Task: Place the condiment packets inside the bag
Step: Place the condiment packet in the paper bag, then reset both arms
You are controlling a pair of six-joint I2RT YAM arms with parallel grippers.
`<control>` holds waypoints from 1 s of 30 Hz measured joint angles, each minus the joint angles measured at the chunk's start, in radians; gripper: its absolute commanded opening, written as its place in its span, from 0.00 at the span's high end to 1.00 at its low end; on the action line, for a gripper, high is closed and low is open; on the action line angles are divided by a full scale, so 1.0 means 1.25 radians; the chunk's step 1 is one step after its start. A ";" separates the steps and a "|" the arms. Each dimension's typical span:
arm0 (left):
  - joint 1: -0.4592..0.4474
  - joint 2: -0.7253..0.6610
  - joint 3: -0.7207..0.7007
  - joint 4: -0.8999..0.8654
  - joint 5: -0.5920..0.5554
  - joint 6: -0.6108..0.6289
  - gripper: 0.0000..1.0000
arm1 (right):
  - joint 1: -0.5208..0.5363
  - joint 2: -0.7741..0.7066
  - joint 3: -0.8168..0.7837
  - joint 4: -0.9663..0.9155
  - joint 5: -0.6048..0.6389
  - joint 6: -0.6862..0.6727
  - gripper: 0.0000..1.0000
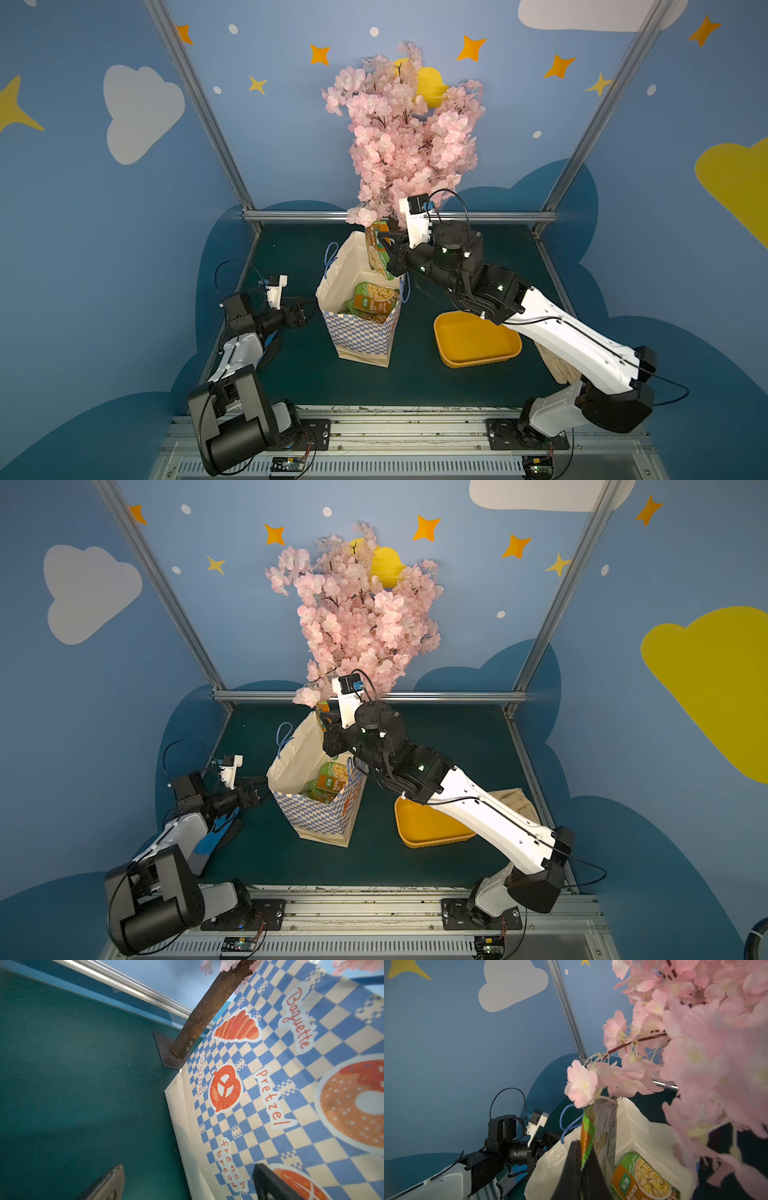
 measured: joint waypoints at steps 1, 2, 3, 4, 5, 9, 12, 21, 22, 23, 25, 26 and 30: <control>0.000 -0.002 -0.002 0.003 0.000 0.000 0.00 | 0.005 0.005 0.002 -0.002 0.005 0.000 0.98; 0.000 -0.005 -0.003 0.005 -0.001 0.000 0.00 | 0.010 0.012 0.006 -0.009 0.012 0.000 0.91; 0.000 -0.007 -0.005 0.005 -0.001 0.000 0.00 | 0.014 0.018 0.015 -0.018 0.019 -0.002 0.86; 0.000 -0.010 -0.008 0.008 -0.001 0.000 0.00 | 0.019 0.025 0.026 -0.028 0.027 -0.003 0.78; 0.000 -0.011 -0.010 0.009 -0.001 0.000 0.00 | 0.023 0.032 0.040 -0.038 0.035 -0.004 0.71; 0.000 -0.021 -0.014 0.012 -0.003 0.000 0.00 | 0.039 0.052 0.114 -0.092 0.065 -0.028 0.56; 0.000 -0.028 -0.016 0.015 -0.004 0.000 0.00 | 0.056 0.052 0.162 -0.132 0.090 -0.052 0.47; 0.000 -0.055 -0.020 0.017 -0.017 -0.003 0.00 | 0.065 -0.090 0.082 -0.214 0.203 -0.118 0.07; 0.000 -0.057 -0.020 0.017 -0.020 -0.004 0.00 | 0.050 -0.126 0.047 -0.219 0.215 -0.118 0.05; 0.000 -0.060 -0.020 0.017 -0.024 -0.006 0.00 | 0.033 -0.161 0.014 -0.221 0.222 -0.115 0.03; 0.000 -0.064 -0.020 0.019 -0.034 -0.007 0.00 | -0.015 -0.236 -0.069 -0.222 0.237 -0.106 0.02; 0.000 -0.068 -0.022 0.020 -0.040 -0.009 0.00 | -0.037 -0.267 -0.105 -0.226 0.242 -0.103 0.02; -0.007 -0.101 -0.040 0.033 -0.085 -0.011 0.00 | -0.139 -0.365 -0.246 -0.229 0.266 -0.088 0.02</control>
